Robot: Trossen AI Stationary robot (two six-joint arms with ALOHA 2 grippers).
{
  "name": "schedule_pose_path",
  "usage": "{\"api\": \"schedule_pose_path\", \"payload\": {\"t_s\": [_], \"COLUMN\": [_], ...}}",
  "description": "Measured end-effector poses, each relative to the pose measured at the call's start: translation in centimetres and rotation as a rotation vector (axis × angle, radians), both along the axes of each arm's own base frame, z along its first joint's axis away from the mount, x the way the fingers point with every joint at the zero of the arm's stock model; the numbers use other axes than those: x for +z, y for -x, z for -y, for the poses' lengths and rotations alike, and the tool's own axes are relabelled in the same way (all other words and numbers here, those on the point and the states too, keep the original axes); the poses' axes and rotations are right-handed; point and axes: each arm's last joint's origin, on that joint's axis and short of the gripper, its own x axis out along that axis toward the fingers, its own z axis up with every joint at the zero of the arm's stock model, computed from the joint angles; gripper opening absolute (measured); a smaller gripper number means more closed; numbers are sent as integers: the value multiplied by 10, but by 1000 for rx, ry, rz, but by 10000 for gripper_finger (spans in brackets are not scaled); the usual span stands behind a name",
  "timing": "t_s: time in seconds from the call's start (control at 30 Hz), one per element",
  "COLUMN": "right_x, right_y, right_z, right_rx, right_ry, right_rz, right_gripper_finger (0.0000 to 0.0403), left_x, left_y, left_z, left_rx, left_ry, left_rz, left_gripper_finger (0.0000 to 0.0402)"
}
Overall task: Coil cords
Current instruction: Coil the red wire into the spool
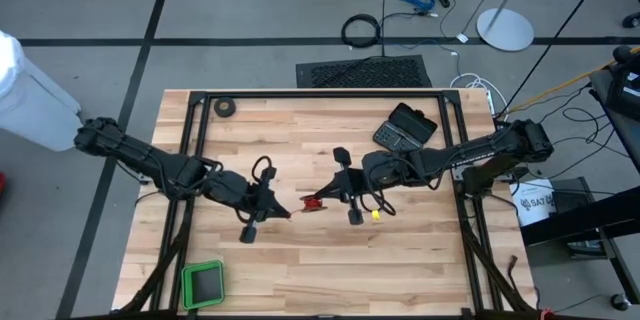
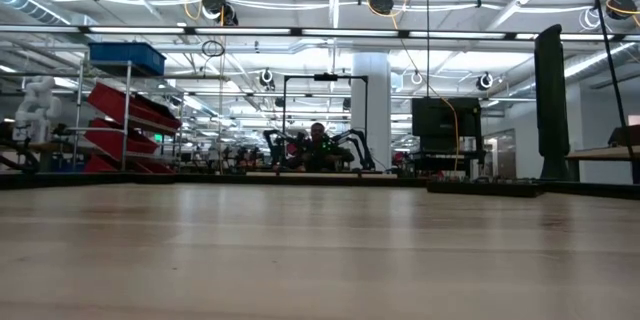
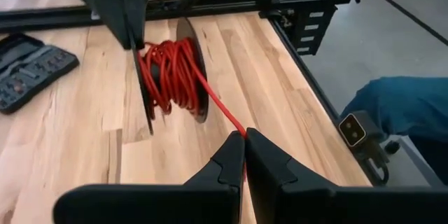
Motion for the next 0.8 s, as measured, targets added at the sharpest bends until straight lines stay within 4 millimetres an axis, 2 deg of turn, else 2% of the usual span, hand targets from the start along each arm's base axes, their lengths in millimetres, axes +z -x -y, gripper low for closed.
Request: {"api": "schedule_pose_path", "payload": {"t_s": [0.27, 0.6, 0.8], "right_x": [0, 0, 0], "right_y": [-1, -2, -3], "right_z": [7, 20, 25], "right_rx": [-19, -60, -75], "right_ry": [8, 1, 1], "right_rz": [-1, -1, 0], "right_gripper_finger": [0, 0, 0], "left_x": [-6, -6, -9], "left_y": [3, 3, 5], "left_z": [-3, -6, -6], "left_rx": [67, 166, 227], "left_ry": [-17, -71, -99], "left_rz": [-62, -51, -68], "left_gripper_finger": [20, 118, 128]}}
